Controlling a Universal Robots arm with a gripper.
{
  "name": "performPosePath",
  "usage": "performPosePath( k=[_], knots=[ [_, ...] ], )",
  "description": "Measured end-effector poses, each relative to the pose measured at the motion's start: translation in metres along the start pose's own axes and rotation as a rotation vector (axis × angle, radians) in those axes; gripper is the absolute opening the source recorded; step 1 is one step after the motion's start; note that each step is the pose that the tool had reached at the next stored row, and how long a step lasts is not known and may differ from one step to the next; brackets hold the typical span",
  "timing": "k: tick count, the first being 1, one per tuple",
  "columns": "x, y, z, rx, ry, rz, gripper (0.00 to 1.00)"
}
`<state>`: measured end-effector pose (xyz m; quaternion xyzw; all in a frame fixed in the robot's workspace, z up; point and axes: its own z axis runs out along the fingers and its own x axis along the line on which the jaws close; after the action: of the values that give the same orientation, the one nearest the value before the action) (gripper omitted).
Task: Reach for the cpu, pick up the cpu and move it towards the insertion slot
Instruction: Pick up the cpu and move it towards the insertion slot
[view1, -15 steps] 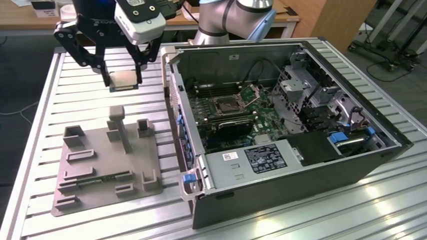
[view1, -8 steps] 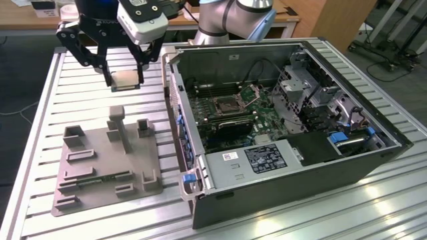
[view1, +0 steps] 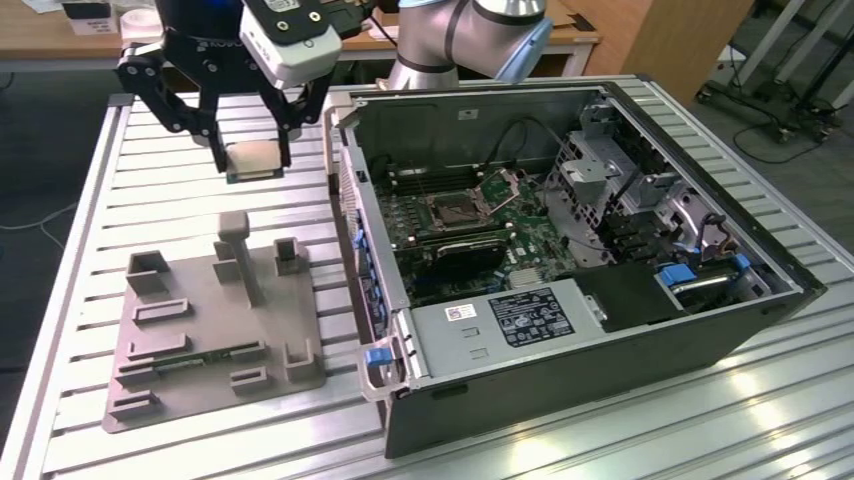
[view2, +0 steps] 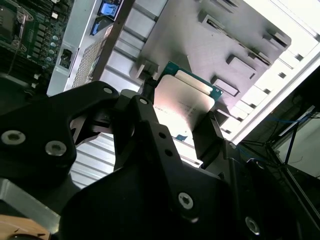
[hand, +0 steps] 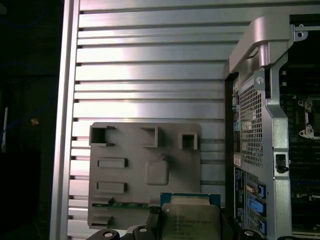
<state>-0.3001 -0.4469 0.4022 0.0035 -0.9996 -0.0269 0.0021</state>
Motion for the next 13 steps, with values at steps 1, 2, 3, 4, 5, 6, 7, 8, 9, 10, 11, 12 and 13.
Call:
performPosePath(
  k=[1,2,3,4,5,6,7,8,9,10,11,12,13],
  knots=[
    [-0.0004,0.0000,0.0000,0.0000,0.0000,0.000,0.54],
    [-0.0009,0.0000,0.0000,0.0000,0.0001,0.000,0.54],
    [-0.0013,0.0000,0.0000,0.0000,0.0000,0.000,0.54],
    [-0.0017,0.0000,0.0000,0.0000,0.0001,0.000,0.54],
    [-0.0020,0.0000,0.0000,0.0000,0.0001,0.000,0.54],
    [-0.0024,0.0000,0.0000,0.0000,0.0000,0.000,0.54],
    [-0.0027,0.0000,0.0000,0.0000,0.0000,0.000,0.54],
    [-0.0030,0.0000,0.0000,0.0000,0.0000,0.000,0.54],
    [-0.0033,0.0000,0.0000,0.0000,0.0000,0.000,0.54],
    [-0.0036,0.0000,0.0000,0.0000,0.0000,0.000,0.54],
    [-0.0040,0.0000,0.0000,0.0000,0.0000,0.000,0.54],
    [-0.0043,0.0000,0.0000,0.0000,0.0000,0.000,0.54],
    [-0.0047,0.0000,0.0000,0.0000,0.0000,0.000,0.54]
  ],
)
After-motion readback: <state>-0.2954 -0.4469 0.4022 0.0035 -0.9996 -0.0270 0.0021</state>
